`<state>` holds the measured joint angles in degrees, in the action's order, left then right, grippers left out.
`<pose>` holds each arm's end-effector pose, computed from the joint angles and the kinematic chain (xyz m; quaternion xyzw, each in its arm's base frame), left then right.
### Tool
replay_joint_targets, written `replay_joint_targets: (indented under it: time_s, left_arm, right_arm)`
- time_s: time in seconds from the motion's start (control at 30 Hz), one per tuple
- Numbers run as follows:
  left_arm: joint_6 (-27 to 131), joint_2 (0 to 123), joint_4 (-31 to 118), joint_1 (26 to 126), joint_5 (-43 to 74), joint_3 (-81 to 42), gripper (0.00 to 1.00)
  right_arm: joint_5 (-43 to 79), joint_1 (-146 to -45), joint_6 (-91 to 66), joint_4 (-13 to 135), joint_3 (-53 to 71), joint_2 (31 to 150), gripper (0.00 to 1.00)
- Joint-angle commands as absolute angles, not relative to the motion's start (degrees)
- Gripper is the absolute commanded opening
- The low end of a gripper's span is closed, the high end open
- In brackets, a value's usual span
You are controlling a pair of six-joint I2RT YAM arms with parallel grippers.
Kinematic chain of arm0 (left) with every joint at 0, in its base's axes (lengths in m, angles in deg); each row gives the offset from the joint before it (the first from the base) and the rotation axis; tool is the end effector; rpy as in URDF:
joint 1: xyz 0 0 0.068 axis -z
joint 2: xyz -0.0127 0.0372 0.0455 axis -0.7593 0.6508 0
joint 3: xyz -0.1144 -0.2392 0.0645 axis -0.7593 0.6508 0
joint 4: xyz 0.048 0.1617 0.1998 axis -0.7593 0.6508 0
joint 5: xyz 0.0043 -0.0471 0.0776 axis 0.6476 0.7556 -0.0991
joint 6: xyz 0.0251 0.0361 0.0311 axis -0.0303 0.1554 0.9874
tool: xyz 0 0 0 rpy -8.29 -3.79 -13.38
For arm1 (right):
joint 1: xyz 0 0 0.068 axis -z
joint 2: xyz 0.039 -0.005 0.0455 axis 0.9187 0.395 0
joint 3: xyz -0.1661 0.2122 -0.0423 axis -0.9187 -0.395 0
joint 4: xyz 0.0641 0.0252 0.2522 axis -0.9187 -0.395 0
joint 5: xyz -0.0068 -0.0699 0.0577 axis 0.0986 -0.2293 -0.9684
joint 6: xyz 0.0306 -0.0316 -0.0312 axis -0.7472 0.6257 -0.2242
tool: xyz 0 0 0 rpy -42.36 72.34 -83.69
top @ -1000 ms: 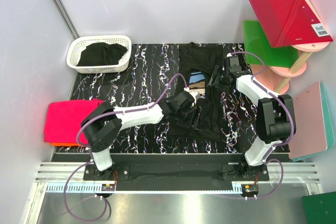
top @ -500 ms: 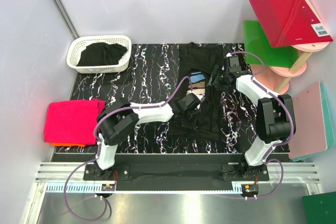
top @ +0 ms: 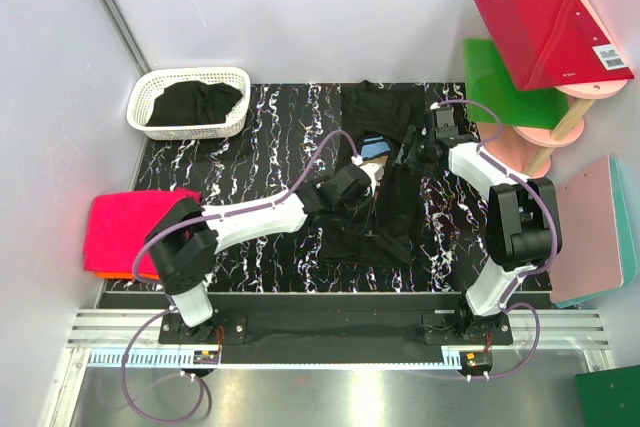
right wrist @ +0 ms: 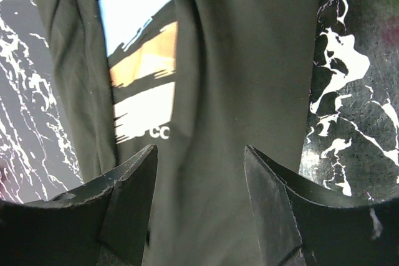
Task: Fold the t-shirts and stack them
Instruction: Rotate the tshirt 90 degrees
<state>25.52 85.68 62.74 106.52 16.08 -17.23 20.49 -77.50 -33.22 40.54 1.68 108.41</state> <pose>0.2027 -0.3239 0.2243 0.1831 0.9094 -0.3192 0.1940 0.3637 0.0727 0.2135 0.1222 0.9359 0.1508 0.2941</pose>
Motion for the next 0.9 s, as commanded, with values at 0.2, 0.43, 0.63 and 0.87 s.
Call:
replay_joint_targets:
  time_s: [0.2, 0.43, 0.63, 0.87]
  left_arm:
    - [22.4, 91.1, 64.3, 107.7, 21.8, -16.6, 0.0]
    - [21.1, 93.9, 64.2, 108.0, 23.3, -15.4, 0.34]
    - [25.1, 83.4, 66.8, 108.0, 14.8, -12.9, 0.99]
    - [31.1, 62.5, 72.8, 105.8, 1.6, -11.7, 0.99]
  right_arm:
    - [19.4, -77.9, -34.4, 41.9, 2.5, 109.1, 0.65]
    - [17.3, -77.9, -34.7, 41.5, 2.1, 107.8, 0.64]
    - [13.2, -78.9, -35.0, 41.5, -1.7, 102.7, 0.6]
    - [12.2, -84.7, -35.8, 44.7, -9.3, 94.6, 0.62]
